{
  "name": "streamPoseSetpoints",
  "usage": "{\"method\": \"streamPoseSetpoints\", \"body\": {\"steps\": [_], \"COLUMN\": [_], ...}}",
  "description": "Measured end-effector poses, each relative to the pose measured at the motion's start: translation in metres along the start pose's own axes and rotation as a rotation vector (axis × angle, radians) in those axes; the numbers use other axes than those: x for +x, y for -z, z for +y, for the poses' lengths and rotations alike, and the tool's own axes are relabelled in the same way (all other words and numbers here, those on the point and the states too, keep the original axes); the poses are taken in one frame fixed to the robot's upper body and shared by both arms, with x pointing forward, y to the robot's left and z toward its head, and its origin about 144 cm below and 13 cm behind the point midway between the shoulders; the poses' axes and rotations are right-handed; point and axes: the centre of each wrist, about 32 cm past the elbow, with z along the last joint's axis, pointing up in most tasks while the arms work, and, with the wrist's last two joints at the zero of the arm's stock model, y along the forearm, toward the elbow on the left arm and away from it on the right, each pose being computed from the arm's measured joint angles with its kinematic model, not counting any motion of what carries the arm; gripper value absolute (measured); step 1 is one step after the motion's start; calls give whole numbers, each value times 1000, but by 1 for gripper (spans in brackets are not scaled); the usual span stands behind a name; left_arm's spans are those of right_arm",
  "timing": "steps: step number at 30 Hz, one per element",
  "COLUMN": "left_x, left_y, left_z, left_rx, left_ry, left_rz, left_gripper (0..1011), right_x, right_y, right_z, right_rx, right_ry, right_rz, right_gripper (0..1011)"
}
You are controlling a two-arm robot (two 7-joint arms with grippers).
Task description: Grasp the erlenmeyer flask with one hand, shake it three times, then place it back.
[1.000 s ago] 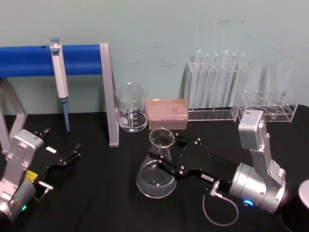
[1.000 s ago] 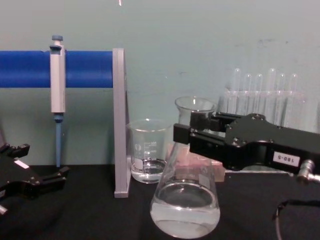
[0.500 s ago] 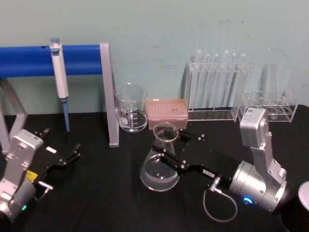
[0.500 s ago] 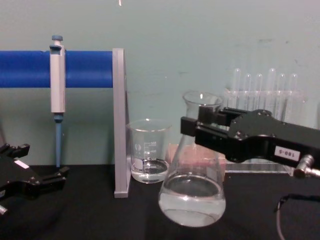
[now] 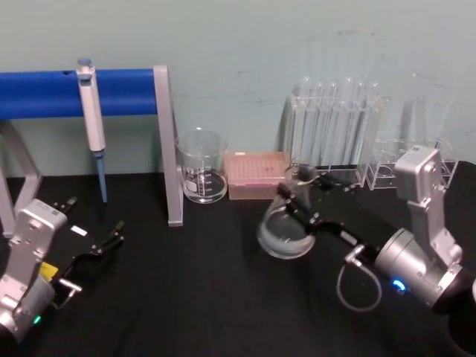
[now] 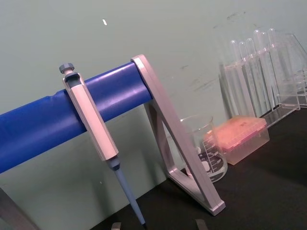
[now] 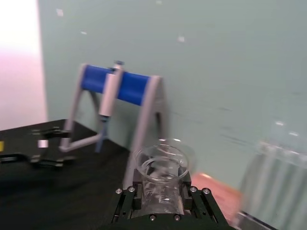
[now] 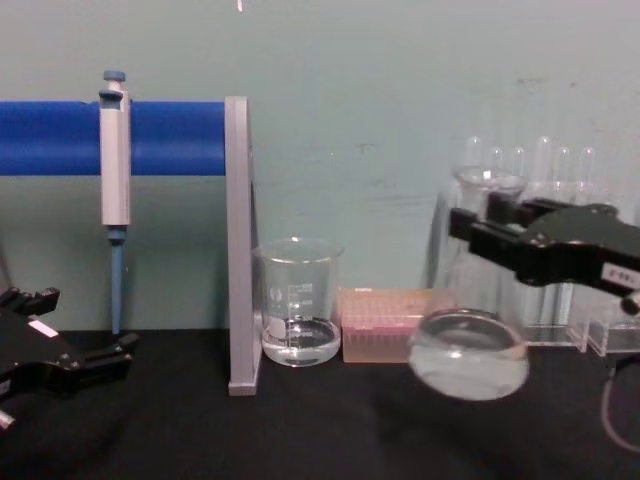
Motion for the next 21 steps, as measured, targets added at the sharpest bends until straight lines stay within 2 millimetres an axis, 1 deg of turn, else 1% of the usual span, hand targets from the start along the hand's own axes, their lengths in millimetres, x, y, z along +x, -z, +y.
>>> {"method": "streamPoseSetpoints", "body": {"steps": [14,21], "left_x": [0,0], "left_y": [0,0], "left_z": [0,0], "left_rx": [0,0], "left_ry": [0,0], "left_rz": [0,0], "left_gripper": [1001,1001], "right_x": [41,51], "right_y": [3,4], "right_z": [-11,-13], "right_rx": [-47,-60], "right_ry": [327,394], "right_rz": [-17,-19], "right_gripper": [449,449]}}
